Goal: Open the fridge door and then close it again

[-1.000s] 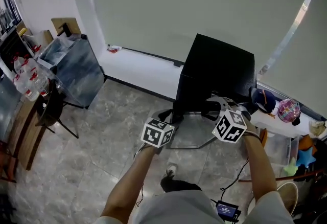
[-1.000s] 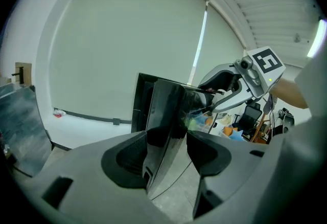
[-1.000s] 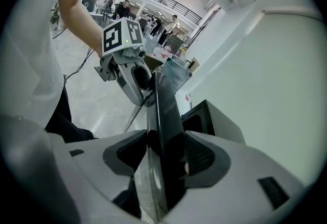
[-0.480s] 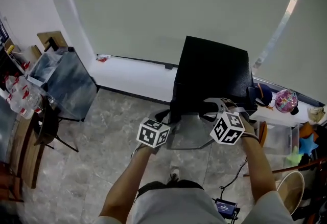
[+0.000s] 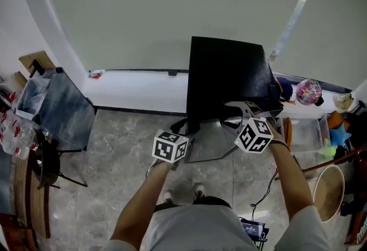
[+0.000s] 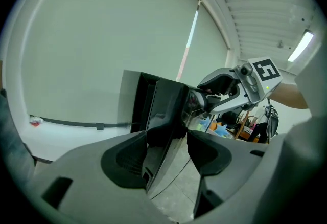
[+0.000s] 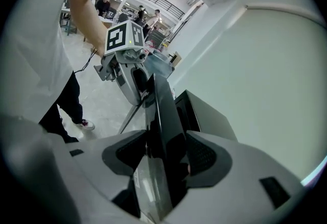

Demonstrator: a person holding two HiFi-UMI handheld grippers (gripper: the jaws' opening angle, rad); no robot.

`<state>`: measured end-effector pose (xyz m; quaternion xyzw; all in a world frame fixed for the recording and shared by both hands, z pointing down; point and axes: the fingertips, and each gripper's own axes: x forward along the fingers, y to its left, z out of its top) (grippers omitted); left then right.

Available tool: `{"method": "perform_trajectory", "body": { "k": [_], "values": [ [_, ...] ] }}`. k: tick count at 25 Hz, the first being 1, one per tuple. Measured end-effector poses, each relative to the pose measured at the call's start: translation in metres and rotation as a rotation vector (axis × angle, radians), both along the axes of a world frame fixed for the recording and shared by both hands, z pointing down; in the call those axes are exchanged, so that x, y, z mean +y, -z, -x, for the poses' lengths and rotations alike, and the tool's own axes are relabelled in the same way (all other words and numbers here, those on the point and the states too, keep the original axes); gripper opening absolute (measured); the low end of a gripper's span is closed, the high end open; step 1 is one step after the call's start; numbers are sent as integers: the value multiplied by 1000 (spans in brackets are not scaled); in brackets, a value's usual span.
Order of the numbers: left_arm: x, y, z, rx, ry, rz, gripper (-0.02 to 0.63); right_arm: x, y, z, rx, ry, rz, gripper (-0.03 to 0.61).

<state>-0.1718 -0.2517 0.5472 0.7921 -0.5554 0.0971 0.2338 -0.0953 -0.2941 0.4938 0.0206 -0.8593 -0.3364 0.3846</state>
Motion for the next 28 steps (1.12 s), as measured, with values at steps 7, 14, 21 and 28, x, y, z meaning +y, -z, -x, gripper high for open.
{"method": "perform_trajectory", "body": {
  "k": [7,14,21,28],
  "values": [
    [0,-1,-1,33,-105,4,222,-1,2,-5,8,-111,-15,240],
    [0,-1,-1,46,-135,-11,219,2,3,-4,79,-121,-80,220],
    [-2,-2,6,62,-194,-14,218,-1,2,0,94,-163,-81,218],
    [-12,-2,10,59,-173,2,187,-10,2,3,87,-201,-92,214]
  ]
}}
